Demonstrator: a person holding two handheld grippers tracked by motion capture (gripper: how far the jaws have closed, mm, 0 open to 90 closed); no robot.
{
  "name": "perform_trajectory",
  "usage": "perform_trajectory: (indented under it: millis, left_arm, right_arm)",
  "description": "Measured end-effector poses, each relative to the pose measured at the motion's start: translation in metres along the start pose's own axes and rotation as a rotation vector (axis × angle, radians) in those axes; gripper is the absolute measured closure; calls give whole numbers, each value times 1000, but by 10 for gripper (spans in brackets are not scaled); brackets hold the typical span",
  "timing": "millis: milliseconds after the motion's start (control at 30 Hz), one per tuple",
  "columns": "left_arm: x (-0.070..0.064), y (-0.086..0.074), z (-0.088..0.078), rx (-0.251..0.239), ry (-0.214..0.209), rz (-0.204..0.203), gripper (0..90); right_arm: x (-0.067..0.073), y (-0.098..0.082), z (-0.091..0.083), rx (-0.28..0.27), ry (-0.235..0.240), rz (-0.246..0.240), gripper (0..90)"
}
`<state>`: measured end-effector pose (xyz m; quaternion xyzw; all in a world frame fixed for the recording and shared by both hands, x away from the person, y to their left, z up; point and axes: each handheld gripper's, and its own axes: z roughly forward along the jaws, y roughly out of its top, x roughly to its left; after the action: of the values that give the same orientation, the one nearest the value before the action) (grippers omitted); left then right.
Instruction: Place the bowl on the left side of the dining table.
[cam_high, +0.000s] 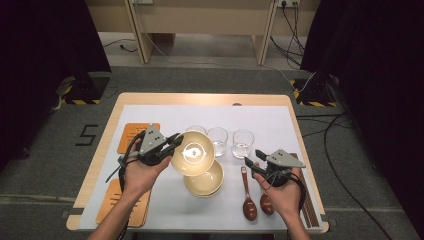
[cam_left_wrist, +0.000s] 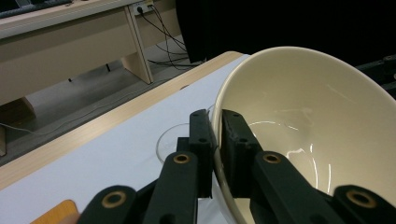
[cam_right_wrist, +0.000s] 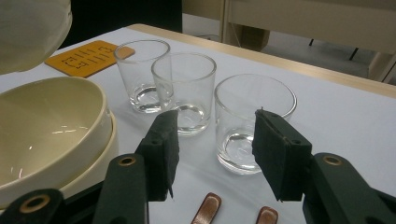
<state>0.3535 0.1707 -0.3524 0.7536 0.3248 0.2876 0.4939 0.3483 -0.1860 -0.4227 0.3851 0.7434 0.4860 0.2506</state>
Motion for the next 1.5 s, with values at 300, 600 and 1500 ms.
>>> perform_trajectory:
  millis: [300,600,1500]
  left_arm:
    - [8,2,-4,-11,20,-8,825]
    - [16,2,-7,-13,46,-14,825]
    - [42,-2,-14,-18,109,-63,825]
  right_arm:
    - [0,0,0,1,-2,0,511]
    - [1,-1,1,5,2,1,511]
    - [2,-3,3,9,-7,-4,502]
